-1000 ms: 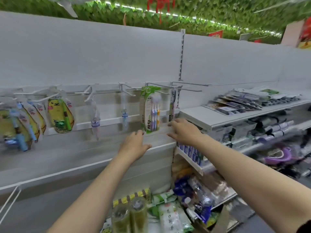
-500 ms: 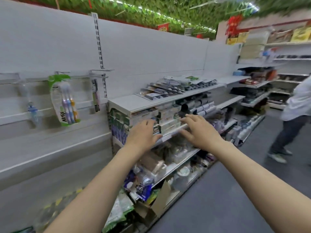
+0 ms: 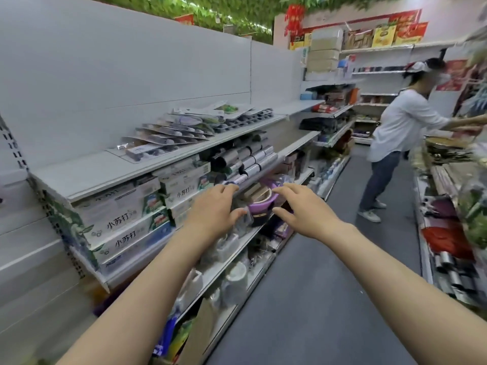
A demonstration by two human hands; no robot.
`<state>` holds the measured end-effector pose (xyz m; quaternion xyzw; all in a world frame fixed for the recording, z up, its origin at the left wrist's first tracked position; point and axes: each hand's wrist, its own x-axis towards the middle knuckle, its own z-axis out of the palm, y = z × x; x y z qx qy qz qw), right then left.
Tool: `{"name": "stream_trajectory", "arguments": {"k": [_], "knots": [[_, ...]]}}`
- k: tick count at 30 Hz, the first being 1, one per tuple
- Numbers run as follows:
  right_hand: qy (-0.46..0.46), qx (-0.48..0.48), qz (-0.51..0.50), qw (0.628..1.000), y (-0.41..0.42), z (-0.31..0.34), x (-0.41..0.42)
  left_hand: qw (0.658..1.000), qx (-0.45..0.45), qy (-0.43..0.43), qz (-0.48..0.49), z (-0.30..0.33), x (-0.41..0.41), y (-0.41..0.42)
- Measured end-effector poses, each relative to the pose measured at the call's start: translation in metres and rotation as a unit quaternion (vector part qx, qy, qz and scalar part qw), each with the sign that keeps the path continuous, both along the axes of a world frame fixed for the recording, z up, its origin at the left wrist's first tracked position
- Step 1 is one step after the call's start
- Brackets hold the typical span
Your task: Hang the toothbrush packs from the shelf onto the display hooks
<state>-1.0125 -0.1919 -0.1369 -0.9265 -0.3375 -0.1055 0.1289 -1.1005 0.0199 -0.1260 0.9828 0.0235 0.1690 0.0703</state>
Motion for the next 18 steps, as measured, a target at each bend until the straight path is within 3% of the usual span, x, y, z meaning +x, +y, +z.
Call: {"name": "stream_trajectory", "arguments": {"k": [11, 18], "knots": [[-0.031, -0.004, -0.037, 0.999, -0.010, 0.041, 0.263, 0.998, -0.030, -0.031, -0.048, 0.030, 0.286, -0.001], [-0.009, 0.024, -0.006, 1.000, -0.001, 0.028, 0.406, 0.999, -0.016, -0.019, -0.043, 0.029, 0.423, 0.005]]}}
